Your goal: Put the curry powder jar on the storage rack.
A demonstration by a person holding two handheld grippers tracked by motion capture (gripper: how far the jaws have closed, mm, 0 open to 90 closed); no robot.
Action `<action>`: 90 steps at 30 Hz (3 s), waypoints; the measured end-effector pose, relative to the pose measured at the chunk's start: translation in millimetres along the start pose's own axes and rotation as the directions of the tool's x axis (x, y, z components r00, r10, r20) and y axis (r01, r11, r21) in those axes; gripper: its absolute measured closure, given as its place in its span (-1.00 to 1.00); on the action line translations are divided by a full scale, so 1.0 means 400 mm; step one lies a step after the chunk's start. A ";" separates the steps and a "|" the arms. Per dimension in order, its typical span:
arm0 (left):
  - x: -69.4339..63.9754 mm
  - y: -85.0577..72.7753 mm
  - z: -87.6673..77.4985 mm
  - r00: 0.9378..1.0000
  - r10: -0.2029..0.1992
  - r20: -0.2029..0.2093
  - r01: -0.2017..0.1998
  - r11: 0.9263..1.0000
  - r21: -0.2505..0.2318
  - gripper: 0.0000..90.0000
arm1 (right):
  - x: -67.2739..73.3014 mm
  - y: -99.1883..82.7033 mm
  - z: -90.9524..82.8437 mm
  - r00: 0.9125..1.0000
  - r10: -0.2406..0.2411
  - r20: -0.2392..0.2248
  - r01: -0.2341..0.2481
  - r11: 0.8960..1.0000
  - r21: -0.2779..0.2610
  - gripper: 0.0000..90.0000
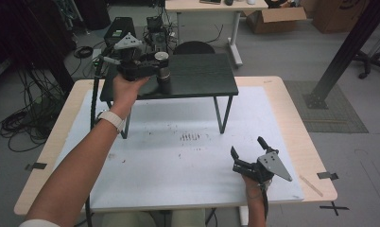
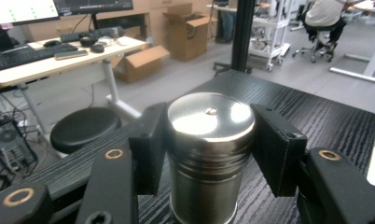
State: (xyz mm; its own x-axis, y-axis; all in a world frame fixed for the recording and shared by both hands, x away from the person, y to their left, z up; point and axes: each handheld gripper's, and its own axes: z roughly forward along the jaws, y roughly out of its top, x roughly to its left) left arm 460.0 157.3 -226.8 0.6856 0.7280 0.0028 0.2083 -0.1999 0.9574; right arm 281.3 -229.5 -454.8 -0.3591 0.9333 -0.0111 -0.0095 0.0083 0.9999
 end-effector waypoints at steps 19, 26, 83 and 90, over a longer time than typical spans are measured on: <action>0.001 0.002 -0.013 0.999 -0.034 -0.004 0.034 0.998 -0.045 -0.32 | 0.000 0.000 -0.001 1.000 0.000 0.000 0.000 1.000 -0.001 -1.00; 0.004 -0.002 -0.043 0.998 -0.056 0.001 0.056 0.993 -0.100 -0.57 | 0.000 0.000 0.000 1.000 0.001 0.000 -0.001 1.000 0.000 -1.00; -0.034 -0.137 -0.334 0.997 -0.072 0.022 0.075 0.925 -0.373 -0.99 | 0.002 0.000 -0.001 1.000 -0.007 0.000 0.007 1.000 -0.001 -1.00; -0.028 -0.167 -0.357 0.996 -0.085 0.013 0.083 0.916 -0.392 -0.99 | 0.002 0.000 -0.001 1.000 -0.009 0.000 0.009 1.000 -0.001 -1.00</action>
State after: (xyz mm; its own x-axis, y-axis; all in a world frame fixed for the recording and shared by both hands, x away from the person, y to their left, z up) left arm 339.0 256.1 -249.8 0.6742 0.7339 -0.0823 -0.0259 0.1348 0.9905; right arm 280.6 -228.7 -454.9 -0.3585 0.9333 -0.0198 -0.0138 0.0159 0.9998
